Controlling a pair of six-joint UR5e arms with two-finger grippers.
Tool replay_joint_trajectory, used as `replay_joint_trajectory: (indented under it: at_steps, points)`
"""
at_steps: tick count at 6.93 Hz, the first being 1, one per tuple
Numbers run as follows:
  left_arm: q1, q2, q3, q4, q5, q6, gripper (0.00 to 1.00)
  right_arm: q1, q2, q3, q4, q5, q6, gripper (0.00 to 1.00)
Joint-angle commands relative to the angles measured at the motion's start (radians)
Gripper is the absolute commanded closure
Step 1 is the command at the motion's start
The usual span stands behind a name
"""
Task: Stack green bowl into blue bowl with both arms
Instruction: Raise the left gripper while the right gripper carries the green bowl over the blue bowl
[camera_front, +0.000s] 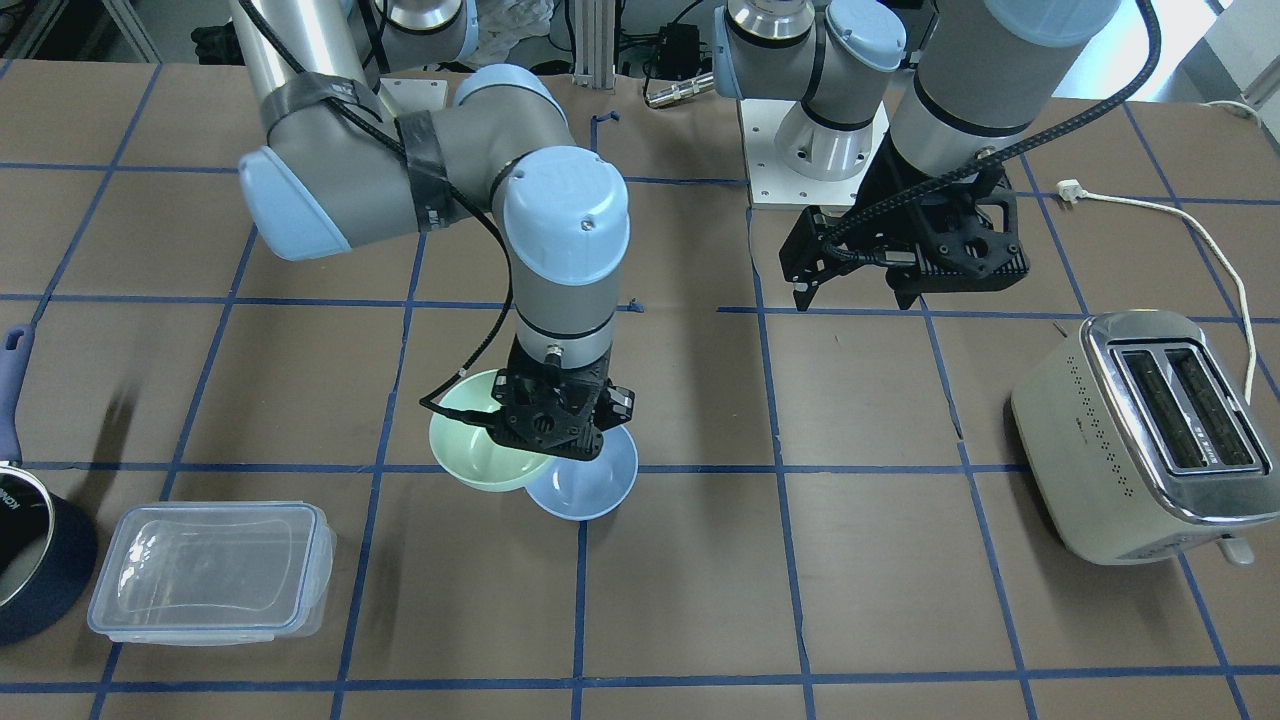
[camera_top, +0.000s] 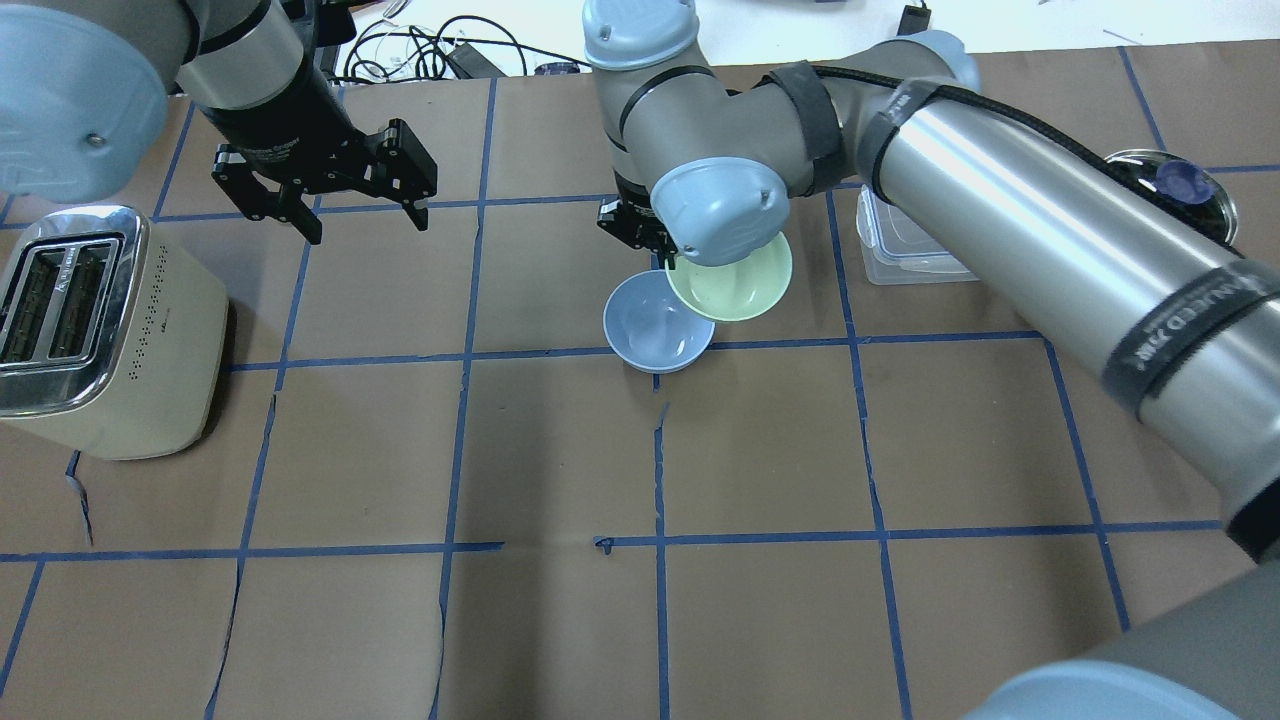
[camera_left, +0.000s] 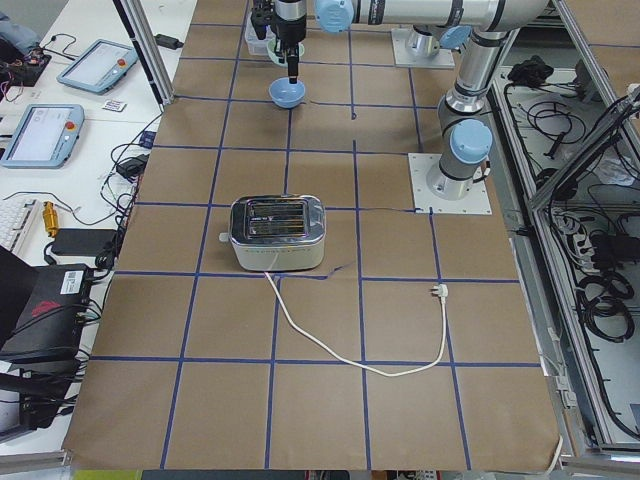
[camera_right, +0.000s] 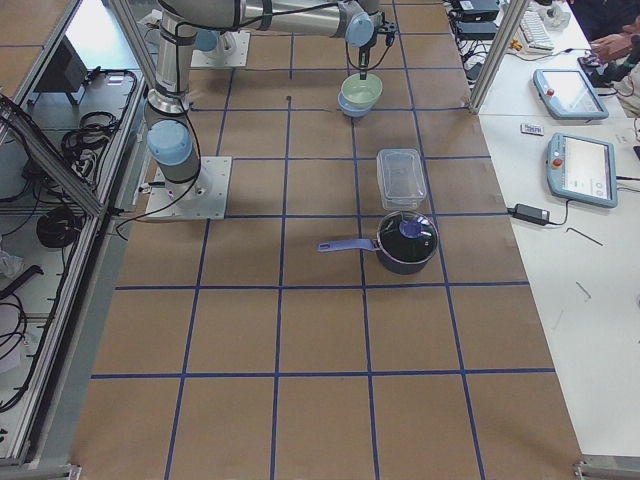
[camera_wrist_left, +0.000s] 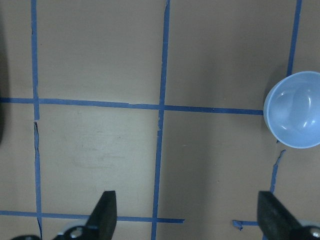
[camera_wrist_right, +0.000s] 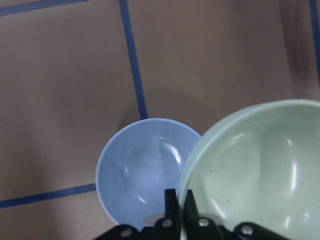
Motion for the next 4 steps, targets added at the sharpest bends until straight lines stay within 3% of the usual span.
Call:
replay_joint_trajectory:
  at_steps: [1,4]
  points:
    - [0.001,0.004,0.001,-0.003,0.001,0.001,0.0,0.049,0.093,-0.09,0.0,0.005,0.073,1.0]
    - [0.001,0.004,-0.002,-0.005,0.001,0.001,0.0,0.049,0.116,-0.091,0.003,0.008,0.075,1.0]
